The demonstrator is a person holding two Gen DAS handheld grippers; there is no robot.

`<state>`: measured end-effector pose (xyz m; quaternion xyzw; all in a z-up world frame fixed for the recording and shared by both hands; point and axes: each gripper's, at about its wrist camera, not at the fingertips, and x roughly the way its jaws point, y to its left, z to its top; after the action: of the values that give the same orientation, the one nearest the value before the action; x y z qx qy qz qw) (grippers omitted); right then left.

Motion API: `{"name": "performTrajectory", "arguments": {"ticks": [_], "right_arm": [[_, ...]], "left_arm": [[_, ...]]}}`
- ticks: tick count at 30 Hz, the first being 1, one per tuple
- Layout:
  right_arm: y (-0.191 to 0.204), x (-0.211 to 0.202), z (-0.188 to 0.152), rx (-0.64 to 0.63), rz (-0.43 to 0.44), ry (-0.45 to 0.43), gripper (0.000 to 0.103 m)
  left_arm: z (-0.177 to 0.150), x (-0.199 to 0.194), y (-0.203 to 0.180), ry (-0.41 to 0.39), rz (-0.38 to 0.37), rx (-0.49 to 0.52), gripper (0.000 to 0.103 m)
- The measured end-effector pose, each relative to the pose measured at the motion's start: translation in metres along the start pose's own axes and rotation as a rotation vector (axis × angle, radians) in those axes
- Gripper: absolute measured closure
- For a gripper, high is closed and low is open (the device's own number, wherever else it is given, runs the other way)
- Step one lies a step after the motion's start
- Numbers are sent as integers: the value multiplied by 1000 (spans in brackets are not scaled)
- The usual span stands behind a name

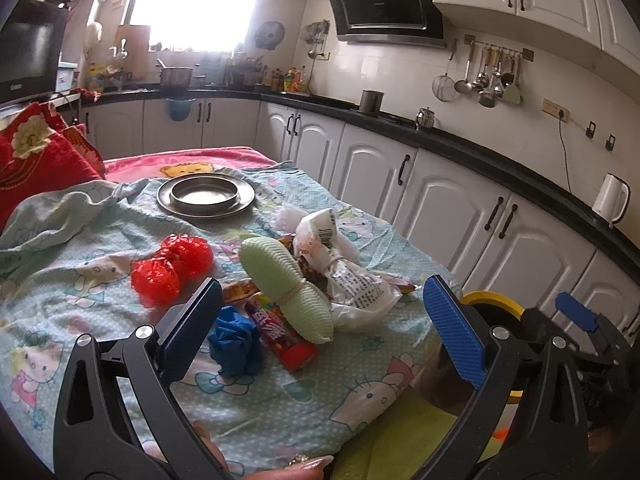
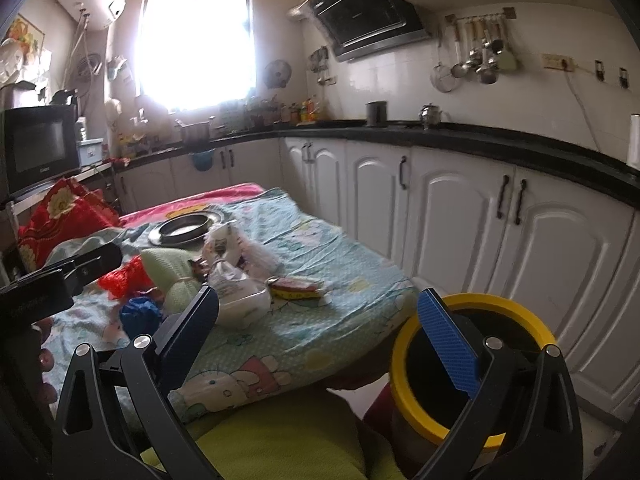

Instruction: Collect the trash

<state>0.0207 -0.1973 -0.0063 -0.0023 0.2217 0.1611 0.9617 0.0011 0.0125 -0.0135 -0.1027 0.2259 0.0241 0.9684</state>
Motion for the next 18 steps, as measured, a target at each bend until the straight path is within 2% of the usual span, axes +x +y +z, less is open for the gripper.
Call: {"name": "performTrajectory", "arguments": {"ticks": [7, 18], "right_arm": [[22, 20, 3, -76, 86, 73, 6], [55, 49, 10, -169, 192, 94, 6]], "left_arm": [[2, 4, 17, 1, 33, -34, 11], [6, 8, 49, -7, 96, -83, 11]]}}
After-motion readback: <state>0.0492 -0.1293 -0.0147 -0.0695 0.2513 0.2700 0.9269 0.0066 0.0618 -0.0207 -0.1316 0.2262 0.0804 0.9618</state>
